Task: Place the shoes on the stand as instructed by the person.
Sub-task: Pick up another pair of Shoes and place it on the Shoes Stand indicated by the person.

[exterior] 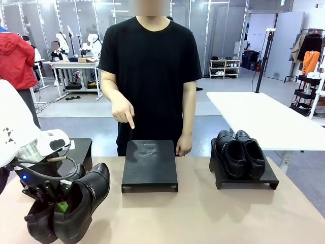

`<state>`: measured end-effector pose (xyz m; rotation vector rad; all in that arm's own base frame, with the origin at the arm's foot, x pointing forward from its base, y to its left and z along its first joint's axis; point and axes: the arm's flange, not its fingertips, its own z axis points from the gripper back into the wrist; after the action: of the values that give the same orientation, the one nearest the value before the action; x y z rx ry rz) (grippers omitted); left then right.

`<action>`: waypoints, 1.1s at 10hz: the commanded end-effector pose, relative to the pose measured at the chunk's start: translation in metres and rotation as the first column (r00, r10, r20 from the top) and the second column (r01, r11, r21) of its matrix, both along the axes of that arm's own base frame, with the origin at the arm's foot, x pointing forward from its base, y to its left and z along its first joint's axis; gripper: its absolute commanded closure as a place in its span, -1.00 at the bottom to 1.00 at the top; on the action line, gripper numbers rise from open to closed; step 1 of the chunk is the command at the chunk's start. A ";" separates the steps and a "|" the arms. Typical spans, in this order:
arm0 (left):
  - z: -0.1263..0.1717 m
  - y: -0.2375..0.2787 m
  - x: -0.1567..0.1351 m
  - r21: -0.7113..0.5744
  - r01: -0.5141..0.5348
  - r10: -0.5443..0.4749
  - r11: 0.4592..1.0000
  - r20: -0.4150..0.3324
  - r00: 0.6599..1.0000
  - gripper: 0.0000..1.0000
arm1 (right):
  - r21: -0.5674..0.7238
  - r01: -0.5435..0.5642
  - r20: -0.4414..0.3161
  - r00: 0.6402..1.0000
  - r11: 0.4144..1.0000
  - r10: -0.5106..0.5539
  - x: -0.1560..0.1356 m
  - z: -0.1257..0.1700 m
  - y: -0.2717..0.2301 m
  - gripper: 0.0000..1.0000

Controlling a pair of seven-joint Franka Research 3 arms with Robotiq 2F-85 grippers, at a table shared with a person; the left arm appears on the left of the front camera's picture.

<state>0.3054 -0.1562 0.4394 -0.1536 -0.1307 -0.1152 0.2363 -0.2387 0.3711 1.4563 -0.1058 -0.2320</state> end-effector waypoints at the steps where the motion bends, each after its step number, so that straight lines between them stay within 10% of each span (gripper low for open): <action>1: -0.002 0.000 0.002 0.005 -0.008 0.008 1.000 0.002 1.000 1.00 | 0.006 -0.007 0.007 1.000 1.000 0.007 -0.003 0.001 -0.001 -1.00; 7: -0.008 0.002 -0.001 0.005 -0.002 0.002 1.000 -0.018 1.000 0.85 | 0.006 -0.007 0.007 1.000 1.000 0.007 -0.003 0.001 -0.001 -1.00; 11: 0.041 -0.059 0.042 0.025 -0.029 0.028 0.999 0.045 0.999 0.85 | 0.006 -0.007 0.007 1.000 1.000 0.007 -0.003 0.001 -0.001 -1.00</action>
<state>0.3282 -0.1979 0.4618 -0.1073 -0.1525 -0.0766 0.2362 -0.2387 0.3712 1.4568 -0.1057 -0.2318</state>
